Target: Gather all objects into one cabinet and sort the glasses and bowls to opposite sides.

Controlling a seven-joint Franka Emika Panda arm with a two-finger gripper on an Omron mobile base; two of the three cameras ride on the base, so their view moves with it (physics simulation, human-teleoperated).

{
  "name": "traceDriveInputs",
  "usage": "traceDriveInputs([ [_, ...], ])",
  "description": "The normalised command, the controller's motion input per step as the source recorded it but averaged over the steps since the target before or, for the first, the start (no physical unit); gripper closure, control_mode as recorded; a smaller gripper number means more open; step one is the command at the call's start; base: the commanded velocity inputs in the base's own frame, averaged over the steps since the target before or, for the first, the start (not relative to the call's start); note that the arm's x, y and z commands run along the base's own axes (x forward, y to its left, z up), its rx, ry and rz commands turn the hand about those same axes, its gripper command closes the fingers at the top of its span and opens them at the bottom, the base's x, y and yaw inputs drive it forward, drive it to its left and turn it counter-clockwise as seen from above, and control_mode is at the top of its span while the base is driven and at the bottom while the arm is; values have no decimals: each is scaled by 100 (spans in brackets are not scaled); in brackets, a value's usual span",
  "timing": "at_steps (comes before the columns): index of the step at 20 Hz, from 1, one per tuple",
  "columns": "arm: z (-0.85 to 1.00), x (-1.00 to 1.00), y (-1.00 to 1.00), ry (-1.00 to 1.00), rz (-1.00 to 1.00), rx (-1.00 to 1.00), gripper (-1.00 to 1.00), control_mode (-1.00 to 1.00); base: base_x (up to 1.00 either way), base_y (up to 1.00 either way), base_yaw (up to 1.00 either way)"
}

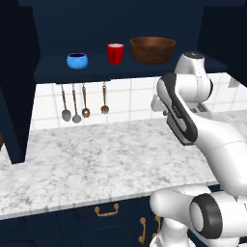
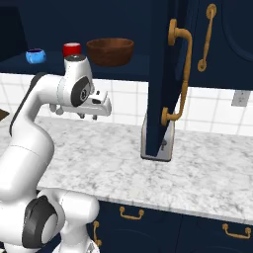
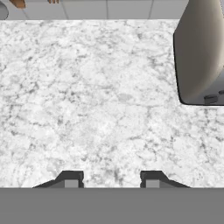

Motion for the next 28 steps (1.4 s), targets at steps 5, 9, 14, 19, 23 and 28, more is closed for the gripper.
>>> traceDriveInputs([
  [5, 0, 0, 0, 0, 0, 0, -100, 100, 0, 0, 0],
  [9, 0, 0, 0, 0, 0, 0, -100, 100, -13, 0, 0],
  [14, 0, 0, 0, 0, 0, 0, -100, 100, -83, 17, 0],
  [19, 0, 0, 0, 0, 0, 0, -100, 100, -97, 65, 0],
  [23, 0, 0, 0, 0, 0, 0, -100, 100, -72, 100, 0],
  [28, 0, 0, 0, 0, 0, 0, -100, 100, -48, 100, 0],
])
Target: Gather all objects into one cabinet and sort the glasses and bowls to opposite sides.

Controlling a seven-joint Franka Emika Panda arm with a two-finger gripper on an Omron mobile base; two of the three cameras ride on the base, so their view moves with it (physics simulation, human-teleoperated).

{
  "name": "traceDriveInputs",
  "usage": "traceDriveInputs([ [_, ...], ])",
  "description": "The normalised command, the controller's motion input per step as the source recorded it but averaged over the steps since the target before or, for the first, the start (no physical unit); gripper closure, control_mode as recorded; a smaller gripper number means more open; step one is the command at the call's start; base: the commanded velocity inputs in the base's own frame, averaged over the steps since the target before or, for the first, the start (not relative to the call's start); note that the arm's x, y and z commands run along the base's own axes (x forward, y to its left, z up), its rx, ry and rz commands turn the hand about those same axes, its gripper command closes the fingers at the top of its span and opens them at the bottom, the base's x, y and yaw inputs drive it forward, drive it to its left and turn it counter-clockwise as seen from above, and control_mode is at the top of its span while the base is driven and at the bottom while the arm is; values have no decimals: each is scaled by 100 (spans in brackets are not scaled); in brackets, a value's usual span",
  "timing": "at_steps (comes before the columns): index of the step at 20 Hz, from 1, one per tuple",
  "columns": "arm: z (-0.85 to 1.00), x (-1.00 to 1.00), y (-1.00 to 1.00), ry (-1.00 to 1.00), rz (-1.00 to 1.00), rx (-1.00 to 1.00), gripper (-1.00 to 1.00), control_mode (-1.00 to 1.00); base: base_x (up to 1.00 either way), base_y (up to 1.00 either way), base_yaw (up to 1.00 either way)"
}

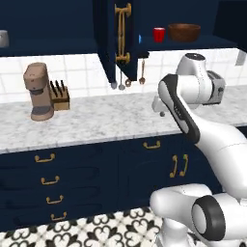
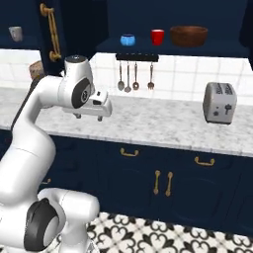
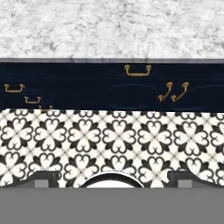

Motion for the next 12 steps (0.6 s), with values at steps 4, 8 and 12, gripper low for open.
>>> traceDriveInputs([
  [4, 0, 0, 0, 0, 0, 0, -100, 100, -27, 100, 0],
  [8, 0, 0, 0, 0, 0, 0, -100, 100, -24, 100, 0],
  [12, 0, 0, 0, 0, 0, 0, -100, 100, -15, 100, 2],
])
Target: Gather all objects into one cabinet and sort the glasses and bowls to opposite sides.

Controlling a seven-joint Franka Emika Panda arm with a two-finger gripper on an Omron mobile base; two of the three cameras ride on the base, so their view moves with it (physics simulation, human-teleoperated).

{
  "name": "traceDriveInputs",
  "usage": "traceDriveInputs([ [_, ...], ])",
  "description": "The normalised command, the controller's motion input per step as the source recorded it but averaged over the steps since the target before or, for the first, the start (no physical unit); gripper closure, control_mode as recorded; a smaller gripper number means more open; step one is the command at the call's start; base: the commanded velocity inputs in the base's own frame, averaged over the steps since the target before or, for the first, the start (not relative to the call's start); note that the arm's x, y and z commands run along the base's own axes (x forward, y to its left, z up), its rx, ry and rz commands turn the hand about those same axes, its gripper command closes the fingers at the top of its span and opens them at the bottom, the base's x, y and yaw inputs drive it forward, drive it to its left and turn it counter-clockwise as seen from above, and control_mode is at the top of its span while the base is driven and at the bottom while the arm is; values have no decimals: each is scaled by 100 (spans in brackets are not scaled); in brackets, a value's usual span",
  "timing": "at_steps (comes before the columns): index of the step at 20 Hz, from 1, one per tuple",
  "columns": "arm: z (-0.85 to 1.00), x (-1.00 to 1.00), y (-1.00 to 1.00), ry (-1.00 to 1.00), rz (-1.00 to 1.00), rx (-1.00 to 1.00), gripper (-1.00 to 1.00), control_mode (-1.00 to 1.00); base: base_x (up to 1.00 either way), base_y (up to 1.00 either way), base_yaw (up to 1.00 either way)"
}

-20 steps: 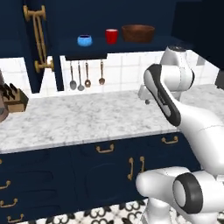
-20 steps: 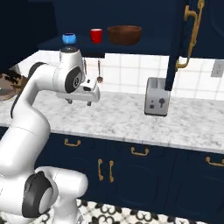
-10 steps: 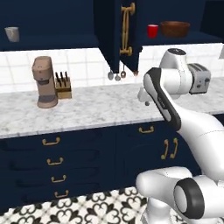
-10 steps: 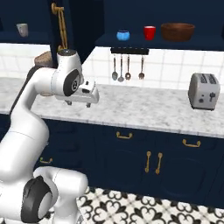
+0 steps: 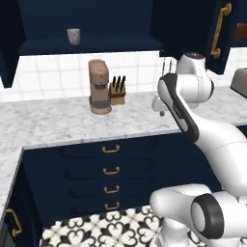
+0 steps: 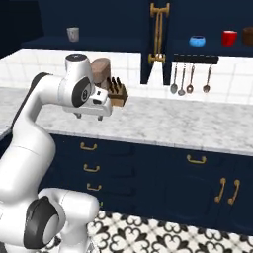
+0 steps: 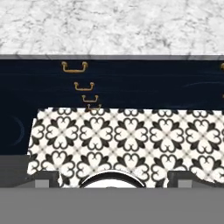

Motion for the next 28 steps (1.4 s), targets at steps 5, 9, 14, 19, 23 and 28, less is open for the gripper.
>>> traceDriveInputs([
  [5, 0, 0, 0, 0, 0, 0, -100, 100, -11, 97, 9],
  [9, 0, 0, 0, 0, 0, 0, -100, 100, 9, 73, 16],
  [14, 0, 0, 0, 0, 0, 0, -100, 100, 85, 21, 18],
  [19, 0, 0, 0, 0, 0, 0, -100, 100, 100, -8, 17],
  [23, 0, 0, 0, 0, 0, 0, -100, 100, 100, -19, 10],
  [28, 0, 0, 0, 0, 0, 0, -100, 100, 100, -36, 6],
])
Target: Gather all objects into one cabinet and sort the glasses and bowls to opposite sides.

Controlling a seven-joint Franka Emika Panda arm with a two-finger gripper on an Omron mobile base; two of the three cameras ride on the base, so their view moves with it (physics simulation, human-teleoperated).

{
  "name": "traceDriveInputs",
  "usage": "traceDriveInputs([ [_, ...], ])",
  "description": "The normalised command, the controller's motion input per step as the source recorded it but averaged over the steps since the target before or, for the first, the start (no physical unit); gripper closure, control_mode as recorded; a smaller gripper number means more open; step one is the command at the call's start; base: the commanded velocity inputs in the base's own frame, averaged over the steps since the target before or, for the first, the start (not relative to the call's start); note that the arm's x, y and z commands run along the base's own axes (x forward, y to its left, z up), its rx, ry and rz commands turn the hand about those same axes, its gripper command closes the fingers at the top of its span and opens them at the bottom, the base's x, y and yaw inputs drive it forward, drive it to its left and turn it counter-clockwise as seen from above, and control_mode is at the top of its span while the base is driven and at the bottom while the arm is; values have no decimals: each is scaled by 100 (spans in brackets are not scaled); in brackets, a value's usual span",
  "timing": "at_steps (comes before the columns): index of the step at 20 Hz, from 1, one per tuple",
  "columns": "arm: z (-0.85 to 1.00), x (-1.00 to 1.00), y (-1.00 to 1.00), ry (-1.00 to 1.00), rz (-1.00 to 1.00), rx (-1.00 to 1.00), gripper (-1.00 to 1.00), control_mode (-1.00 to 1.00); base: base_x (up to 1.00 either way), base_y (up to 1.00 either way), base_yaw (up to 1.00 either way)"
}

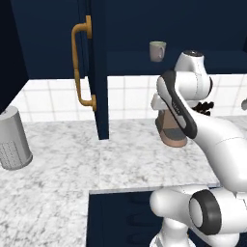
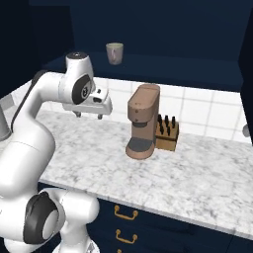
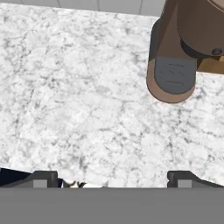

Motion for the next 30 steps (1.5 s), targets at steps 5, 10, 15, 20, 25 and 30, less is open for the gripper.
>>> traceDriveInputs([
  [5, 0, 0, 0, 0, 0, 0, -100, 100, 97, -26, 3],
  [10, 0, 0, 0, 0, 0, 0, -100, 100, 70, 0, 4],
  [15, 23, 35, 0, 0, 3, 0, -100, -100, 22, 0, 2],
  [20, 40, 47, -1, 0, 5, 0, -100, -100, 0, 0, 0],
  [25, 44, 8, -12, -4, 2, 0, -100, -100, 0, 0, 0],
  [30, 47, -1, -26, -10, 0, 0, -100, -100, 0, 0, 0],
])
